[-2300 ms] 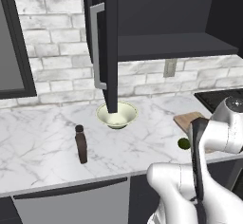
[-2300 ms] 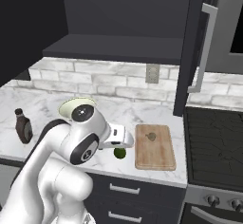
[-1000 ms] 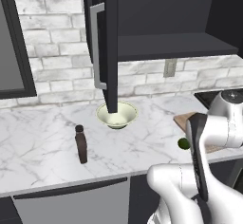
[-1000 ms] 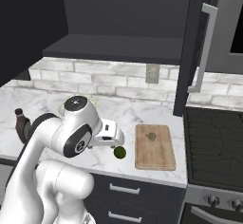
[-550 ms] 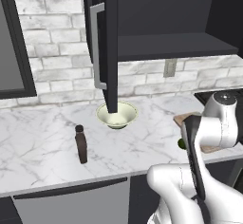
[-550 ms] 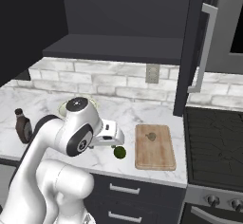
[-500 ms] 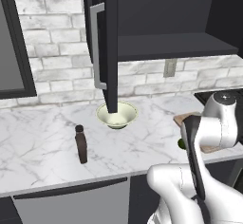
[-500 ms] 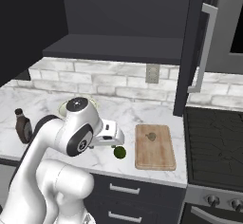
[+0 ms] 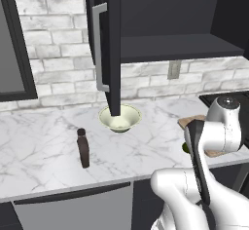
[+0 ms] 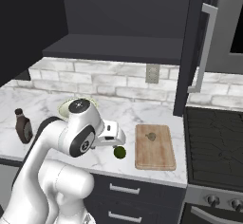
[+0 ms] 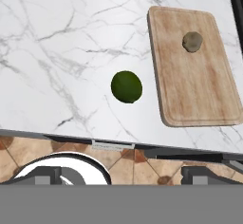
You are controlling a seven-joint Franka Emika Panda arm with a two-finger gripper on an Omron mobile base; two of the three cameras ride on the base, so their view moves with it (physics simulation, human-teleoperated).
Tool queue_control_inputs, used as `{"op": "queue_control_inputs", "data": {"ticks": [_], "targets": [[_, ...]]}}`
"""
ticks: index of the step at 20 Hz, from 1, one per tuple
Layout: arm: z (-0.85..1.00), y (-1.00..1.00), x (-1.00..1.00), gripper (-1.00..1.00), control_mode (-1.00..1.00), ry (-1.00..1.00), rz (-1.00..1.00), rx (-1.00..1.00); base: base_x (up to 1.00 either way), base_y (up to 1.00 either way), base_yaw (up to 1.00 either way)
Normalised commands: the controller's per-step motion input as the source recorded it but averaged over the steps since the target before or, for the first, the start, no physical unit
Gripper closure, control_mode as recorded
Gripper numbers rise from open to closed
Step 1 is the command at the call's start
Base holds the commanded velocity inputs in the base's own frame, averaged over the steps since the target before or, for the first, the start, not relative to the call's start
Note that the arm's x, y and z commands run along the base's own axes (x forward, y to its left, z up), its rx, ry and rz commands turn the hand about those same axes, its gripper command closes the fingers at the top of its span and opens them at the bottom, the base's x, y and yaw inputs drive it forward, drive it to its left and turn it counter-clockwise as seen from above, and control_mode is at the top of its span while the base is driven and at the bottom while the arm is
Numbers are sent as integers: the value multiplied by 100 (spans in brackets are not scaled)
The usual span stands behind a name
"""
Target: Open the cabinet. Place the bowl and condiment on the counter. Then place the lime and garlic on the cutting board.
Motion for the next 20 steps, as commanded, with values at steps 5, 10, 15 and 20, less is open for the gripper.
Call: {"op": "queue_control_inputs", "data": {"ticks": [5, 10, 15, 20], "targets": [[-34, 10, 2, -100, -100, -10, 4, -4, 0, 0, 0], [-29, 8, 0, -100, -100, -7, 3, -5, 0, 0, 0], [-28, 4, 1, -100, -100, -5, 2, -5, 0, 0, 0], [-33, 2, 6, -100, -100, -4, 2, -5, 0, 0, 0]]}}
